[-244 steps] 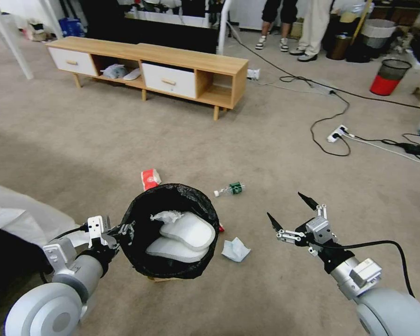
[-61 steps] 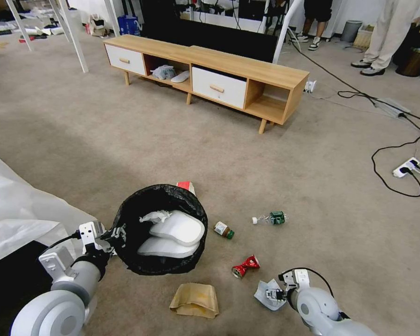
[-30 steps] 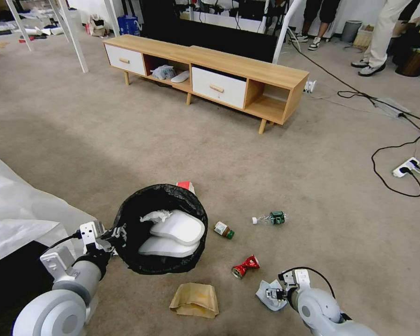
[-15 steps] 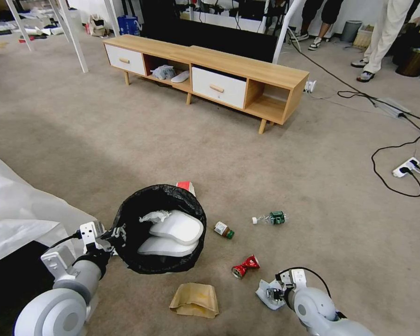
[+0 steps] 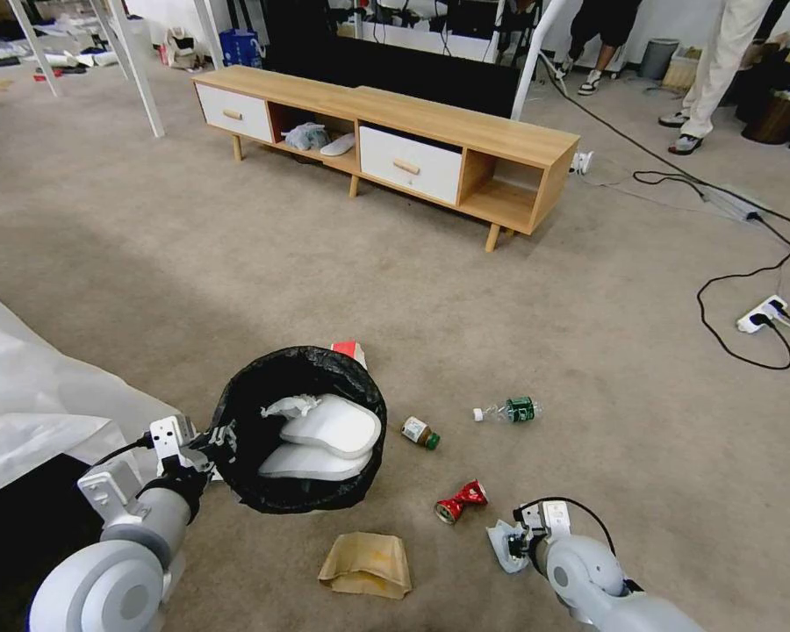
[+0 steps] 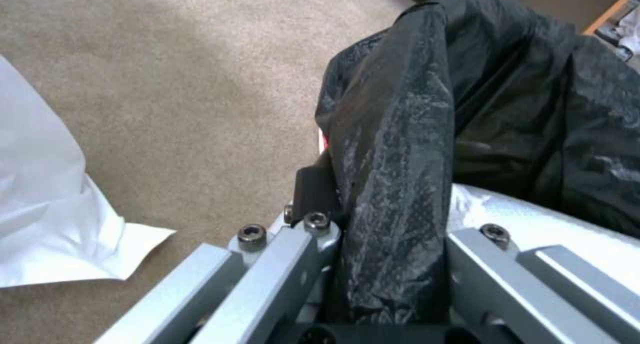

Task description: Pick up the trash bin and place the garbage on the floor into it.

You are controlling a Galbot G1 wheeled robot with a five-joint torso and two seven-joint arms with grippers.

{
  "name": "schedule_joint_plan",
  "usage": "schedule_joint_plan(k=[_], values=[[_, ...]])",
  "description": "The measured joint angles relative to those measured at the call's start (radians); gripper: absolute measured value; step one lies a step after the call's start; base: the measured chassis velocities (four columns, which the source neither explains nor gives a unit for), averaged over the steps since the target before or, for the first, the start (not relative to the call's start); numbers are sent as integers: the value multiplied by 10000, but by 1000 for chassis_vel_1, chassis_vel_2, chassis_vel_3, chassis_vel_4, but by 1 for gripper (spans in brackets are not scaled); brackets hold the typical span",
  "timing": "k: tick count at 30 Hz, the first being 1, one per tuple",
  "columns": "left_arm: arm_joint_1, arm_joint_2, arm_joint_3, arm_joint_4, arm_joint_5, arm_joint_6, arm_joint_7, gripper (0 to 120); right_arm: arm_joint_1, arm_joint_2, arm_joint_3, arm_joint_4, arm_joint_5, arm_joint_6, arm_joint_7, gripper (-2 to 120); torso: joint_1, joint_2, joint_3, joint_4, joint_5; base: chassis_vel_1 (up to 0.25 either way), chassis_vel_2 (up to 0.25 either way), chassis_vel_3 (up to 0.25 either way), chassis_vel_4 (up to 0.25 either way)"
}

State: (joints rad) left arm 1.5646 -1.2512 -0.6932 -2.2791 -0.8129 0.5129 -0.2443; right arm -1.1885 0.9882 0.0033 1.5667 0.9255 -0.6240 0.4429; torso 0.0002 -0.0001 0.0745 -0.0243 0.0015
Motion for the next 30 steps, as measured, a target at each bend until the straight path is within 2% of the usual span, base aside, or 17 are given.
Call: schedule_joint_plan(k=[13,21,30], values=[[16,26,188,121,117,9,43,0,-669,-465,-105,1962,571,-108,728,0,0,0,-1,0,-15,0,0,0,0],[-89,298,254,297,51,41,43,0,-810,-958,72,3223,882,-159,1010,0,0,0,-2,-1,-14,0,0,0,0],[-188,518,273,564,-215,88,5,0,-820,-1676,896,4792,894,-153,1051,0,-1,0,-2,-1,-17,0,0,0,0]])
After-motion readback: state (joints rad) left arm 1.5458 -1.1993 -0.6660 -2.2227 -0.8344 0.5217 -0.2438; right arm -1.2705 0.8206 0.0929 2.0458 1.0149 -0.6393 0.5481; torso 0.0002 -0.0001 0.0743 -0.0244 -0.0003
